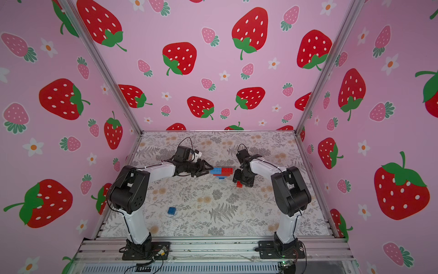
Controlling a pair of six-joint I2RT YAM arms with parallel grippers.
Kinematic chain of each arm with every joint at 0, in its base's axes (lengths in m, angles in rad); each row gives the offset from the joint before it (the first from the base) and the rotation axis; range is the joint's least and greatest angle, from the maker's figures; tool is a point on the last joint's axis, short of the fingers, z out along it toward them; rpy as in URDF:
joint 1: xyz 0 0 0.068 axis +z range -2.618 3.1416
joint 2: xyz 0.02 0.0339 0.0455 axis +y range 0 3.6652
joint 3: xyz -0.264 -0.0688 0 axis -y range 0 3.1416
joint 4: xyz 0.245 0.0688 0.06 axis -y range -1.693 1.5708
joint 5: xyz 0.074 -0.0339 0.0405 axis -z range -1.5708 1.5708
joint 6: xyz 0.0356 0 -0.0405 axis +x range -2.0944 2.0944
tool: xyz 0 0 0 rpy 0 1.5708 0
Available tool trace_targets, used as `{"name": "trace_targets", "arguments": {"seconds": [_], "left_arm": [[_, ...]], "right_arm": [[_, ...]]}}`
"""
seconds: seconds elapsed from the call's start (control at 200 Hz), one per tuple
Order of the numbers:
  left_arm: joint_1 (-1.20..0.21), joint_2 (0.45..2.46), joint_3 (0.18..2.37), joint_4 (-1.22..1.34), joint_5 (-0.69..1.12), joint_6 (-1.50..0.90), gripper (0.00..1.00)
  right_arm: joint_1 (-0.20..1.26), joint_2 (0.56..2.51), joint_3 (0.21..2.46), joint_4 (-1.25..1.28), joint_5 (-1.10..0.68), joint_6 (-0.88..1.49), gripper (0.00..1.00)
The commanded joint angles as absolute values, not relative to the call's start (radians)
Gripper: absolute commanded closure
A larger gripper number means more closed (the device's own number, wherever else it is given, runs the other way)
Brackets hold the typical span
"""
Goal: Assemble a heart with lego
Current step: Pick up the lego brick from the center of the board.
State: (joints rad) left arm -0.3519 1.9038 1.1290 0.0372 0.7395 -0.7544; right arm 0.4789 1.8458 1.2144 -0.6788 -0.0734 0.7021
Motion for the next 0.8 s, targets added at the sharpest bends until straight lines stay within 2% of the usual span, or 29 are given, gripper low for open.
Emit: {"name": "trace_targets", "arguments": {"seconds": [0.0,0.245,0.34,0.375,0.615,0.795], "left_arm": [[-0.354,1.889,1.166,0.012,0.734,-0.73,0.48],[-0.353,1.887,1.164,0.011,0.729,-0.73,0.48],[-0.354,1.889,1.164,0.014,0.728,-0.735,0.48],[-0.354,1.89,1.163,0.014,0.729,-0.735,0.48],[-0.354,1.89,1.16,0.021,0.727,-0.741,0.48],[-0.355,1.89,1.151,0.042,0.726,-0.749,0.48]], "right_arm": [[0.493,1.862,1.242,-0.679,-0.034,0.724,0.36],[0.517,1.868,1.25,-0.693,-0.002,0.721,0.47],[0.524,1.873,1.248,-0.692,-0.002,0.723,0.47],[0.524,1.871,1.245,-0.692,0.0,0.724,0.52],[0.531,1.858,1.254,-0.705,0.026,0.702,0.65],[0.532,1.802,1.26,-0.765,0.066,0.653,0.69]]}}
